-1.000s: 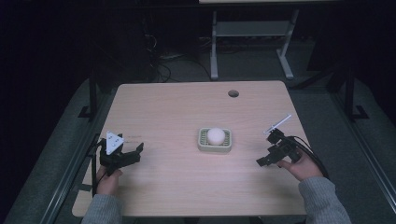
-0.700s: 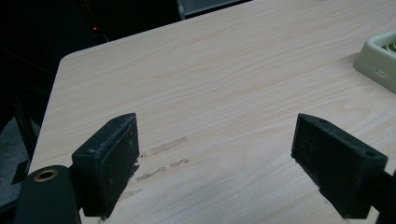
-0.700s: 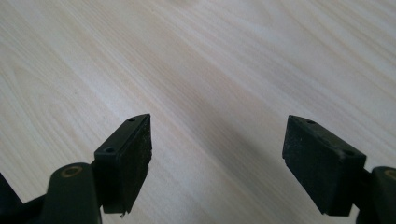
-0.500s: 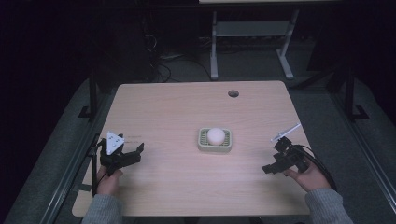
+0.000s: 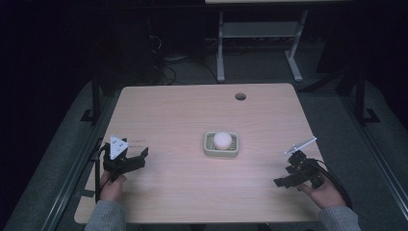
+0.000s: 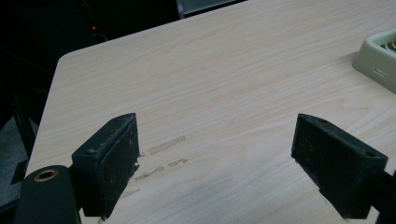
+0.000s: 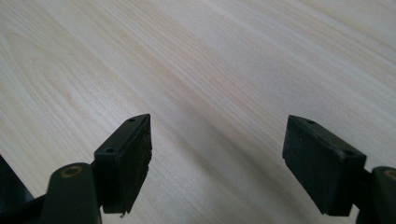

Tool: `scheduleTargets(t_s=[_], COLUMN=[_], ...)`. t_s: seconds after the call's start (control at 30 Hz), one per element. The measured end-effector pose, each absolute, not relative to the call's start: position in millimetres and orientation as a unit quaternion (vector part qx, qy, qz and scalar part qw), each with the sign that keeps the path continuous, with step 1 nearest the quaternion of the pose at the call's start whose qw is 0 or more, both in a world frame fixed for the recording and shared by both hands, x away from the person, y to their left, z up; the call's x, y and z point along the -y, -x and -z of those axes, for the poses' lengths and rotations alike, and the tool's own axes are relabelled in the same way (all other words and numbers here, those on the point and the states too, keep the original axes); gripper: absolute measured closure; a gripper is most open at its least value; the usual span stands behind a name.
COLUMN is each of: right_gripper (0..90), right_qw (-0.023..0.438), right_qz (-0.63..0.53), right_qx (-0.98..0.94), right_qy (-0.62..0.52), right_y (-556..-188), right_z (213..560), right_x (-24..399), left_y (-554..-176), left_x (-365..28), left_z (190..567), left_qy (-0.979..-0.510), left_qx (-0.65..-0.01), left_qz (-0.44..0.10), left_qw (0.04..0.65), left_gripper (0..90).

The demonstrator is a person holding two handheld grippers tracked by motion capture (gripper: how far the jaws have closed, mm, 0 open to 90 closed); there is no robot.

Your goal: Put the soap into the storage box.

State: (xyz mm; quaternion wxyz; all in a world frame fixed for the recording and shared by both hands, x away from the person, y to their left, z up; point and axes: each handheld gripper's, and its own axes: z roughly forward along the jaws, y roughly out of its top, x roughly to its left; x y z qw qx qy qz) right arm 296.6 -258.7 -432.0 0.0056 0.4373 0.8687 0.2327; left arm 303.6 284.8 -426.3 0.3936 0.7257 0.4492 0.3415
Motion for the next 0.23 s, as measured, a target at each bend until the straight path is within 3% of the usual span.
scheduleTargets(t_s=[0.23], right_gripper=[23.5], right_qw=[0.027], right_qz=[-0.255], right_qx=[-0.860], right_qy=[-0.442], right_y=[-283], right_z=[424], right_x=[258], left_y=[-304], left_x=[-282], left_z=[426], left_qy=[-0.726], left_qx=[-0.447], left_qz=[-0.341], left_qw=[0.396], left_gripper=[14.8])
